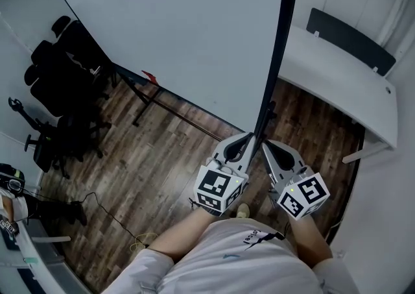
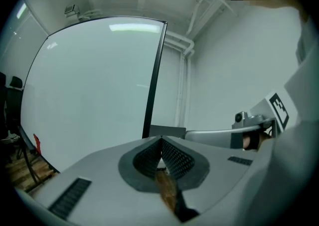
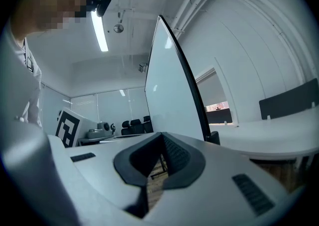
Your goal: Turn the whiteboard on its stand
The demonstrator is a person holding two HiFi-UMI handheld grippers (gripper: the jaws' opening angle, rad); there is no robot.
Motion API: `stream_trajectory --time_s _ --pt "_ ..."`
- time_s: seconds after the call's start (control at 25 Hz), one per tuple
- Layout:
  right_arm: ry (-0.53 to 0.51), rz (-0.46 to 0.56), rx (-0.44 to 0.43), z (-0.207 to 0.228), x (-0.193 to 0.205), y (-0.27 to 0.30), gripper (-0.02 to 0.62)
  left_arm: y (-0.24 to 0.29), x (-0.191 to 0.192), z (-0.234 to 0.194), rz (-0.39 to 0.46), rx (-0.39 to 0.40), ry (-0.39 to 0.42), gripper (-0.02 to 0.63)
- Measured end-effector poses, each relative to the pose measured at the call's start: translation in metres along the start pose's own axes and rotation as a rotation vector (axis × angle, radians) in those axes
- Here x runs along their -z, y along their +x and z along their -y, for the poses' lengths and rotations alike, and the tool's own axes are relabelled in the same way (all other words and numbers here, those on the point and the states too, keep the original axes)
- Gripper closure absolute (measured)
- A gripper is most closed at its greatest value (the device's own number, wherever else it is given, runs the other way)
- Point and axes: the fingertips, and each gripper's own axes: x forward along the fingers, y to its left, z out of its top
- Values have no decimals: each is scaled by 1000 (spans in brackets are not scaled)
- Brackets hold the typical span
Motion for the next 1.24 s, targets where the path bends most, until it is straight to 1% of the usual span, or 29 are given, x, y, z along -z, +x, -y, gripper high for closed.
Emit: stream_trajectory --time_s 0.2,0.36,0.64,1.0,1.24 --pt "-16 -9 -11 -4 2 5 581 -3 1 -1 2 -7 2 594" --pt "-29 -25 -3 -5 6 7 583 -7 2 -3 5 -8 -8 594" --pt "-26 -36 14 2 7 10 583 -3 4 -1 4 -3 -17 594" --pt "-21 -42 18 10 9 13 583 0 7 -8 0 -22 -32 594" --pt "-22 -46 21 11 12 15 583 2 15 -7 -14 -14 -41 594"
